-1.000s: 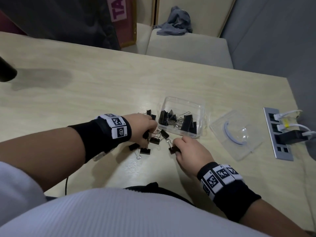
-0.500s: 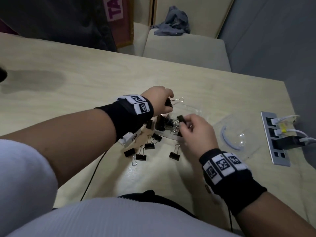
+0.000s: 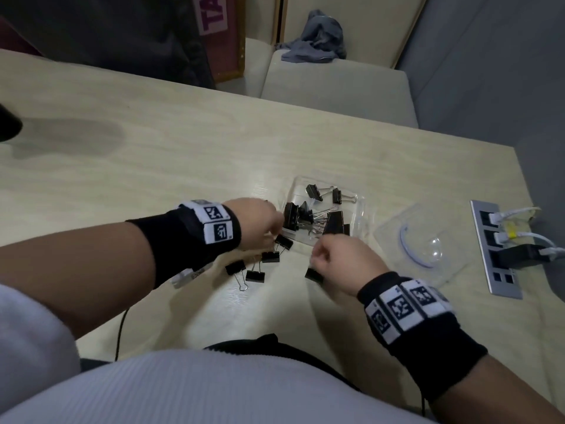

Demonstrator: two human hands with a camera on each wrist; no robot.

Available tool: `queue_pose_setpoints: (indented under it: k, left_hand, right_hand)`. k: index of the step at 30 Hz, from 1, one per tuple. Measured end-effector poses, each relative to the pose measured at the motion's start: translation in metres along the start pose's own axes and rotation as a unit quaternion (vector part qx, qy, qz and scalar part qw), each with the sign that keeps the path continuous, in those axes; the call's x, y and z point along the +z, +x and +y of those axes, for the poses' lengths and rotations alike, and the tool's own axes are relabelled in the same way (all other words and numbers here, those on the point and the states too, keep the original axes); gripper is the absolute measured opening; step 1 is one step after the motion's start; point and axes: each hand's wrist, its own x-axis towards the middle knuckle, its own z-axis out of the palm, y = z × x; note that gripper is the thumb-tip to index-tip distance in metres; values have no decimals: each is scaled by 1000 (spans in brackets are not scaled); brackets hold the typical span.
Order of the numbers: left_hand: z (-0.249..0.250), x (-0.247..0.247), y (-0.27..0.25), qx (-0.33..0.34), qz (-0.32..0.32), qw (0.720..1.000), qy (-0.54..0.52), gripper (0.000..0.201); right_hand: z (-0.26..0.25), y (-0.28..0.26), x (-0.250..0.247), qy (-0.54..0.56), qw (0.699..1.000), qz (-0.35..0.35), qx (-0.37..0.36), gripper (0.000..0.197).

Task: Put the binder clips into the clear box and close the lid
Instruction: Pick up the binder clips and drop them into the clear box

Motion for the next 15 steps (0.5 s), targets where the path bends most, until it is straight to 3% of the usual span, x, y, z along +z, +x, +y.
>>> queue_pose_setpoints:
  k: [4,6,11,15]
  left_hand:
    - [10,22,-12,94,-44,991,86,44]
    - [15,26,-14,109,-41,987,109,40]
    - [23,28,-13,80,-47,993,75,35]
    - [25,28,-13,68,-17,997,25,30]
  right_hand:
    - [4,-12,32,-89,996,-26,-13,37]
    - [7,-13,44,-103,994,-13,-33,35]
    - [14,-14,53,-66,996,44,-36,12]
    - [17,-15,55,-49,997,49,-32,10]
